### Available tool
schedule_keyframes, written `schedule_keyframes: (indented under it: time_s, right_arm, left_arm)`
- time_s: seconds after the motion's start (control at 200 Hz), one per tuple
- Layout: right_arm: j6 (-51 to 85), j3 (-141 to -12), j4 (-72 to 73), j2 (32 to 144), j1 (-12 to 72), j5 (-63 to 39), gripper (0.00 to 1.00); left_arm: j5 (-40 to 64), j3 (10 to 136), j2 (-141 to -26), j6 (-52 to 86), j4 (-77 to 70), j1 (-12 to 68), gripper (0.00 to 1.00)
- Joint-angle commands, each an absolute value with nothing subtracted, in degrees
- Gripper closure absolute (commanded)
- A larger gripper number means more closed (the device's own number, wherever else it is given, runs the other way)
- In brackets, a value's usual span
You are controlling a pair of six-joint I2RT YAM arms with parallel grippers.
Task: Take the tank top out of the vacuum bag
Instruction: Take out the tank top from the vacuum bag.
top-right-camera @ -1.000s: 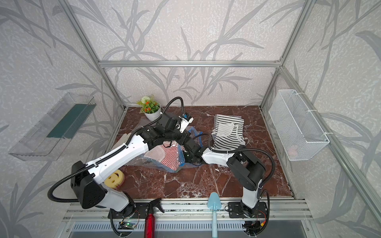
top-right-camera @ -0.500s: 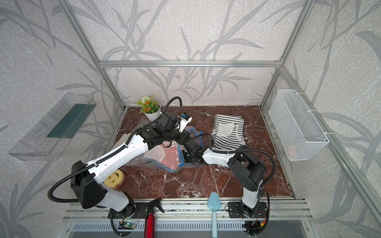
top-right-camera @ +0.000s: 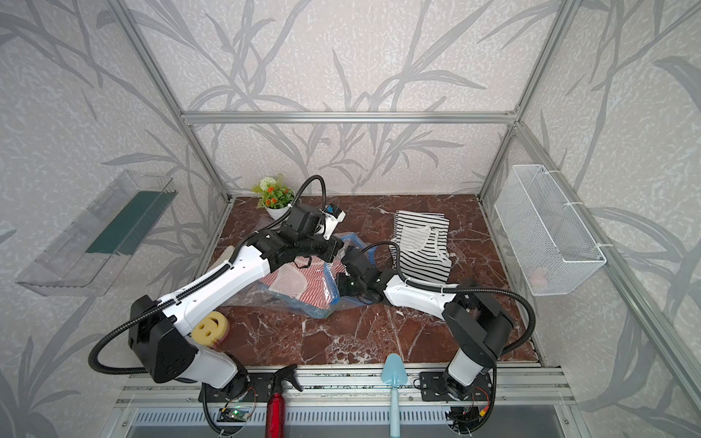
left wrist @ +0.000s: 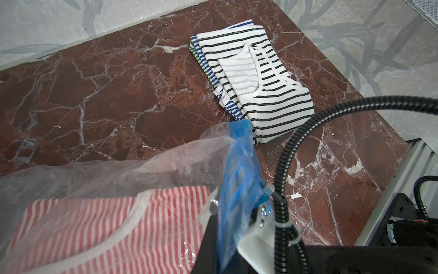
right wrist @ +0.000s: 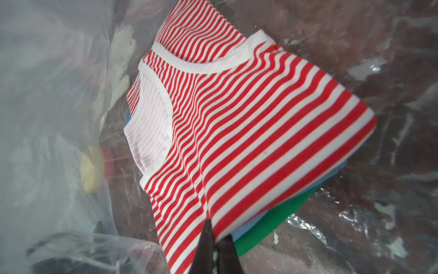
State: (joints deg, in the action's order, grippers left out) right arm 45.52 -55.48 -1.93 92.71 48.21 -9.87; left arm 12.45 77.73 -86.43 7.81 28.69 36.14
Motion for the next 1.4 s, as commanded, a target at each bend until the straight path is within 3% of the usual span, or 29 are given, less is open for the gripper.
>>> schedule_keyframes:
  time_s: [0.0, 0.49, 0.74, 1.02, 1.2, 1.399]
  right_arm:
    - [44.8, -55.5, -7.0, 87.2, 46.3, -9.2, 1.0]
    - [46.8, -43.4, -15.3, 69.4, 38.0, -13.3, 1.0]
    - [52.3, -35.5, -6.4, 68.0, 36.0, -18.2, 0.97]
    - [53.5, -32.2, -5.0, 63.0, 36.0, -16.2, 0.47]
    - [57.2, -28.0, -1.0, 60.5, 36.1, -14.9, 0.32]
    - [59.5, -26.7, 4.6, 64.4, 36.0, -16.4, 0.32]
  left_arm:
    - [13.3, 77.7, -84.9, 8.4, 28.7, 35.4, 1.0]
    - [14.7, 78.8, -87.3, 7.9, 30.2, 35.4, 1.0]
    - [17.3, 79.8, -87.8, 8.8, 30.8, 35.4, 1.0]
    - [18.7, 79.4, -87.9, 10.3, 30.2, 35.6, 1.0]
    - [19.5, 79.8, -88.3, 10.6, 30.5, 35.5, 1.0]
    - [19.6, 79.9, -88.2, 10.6, 30.5, 35.6, 1.0]
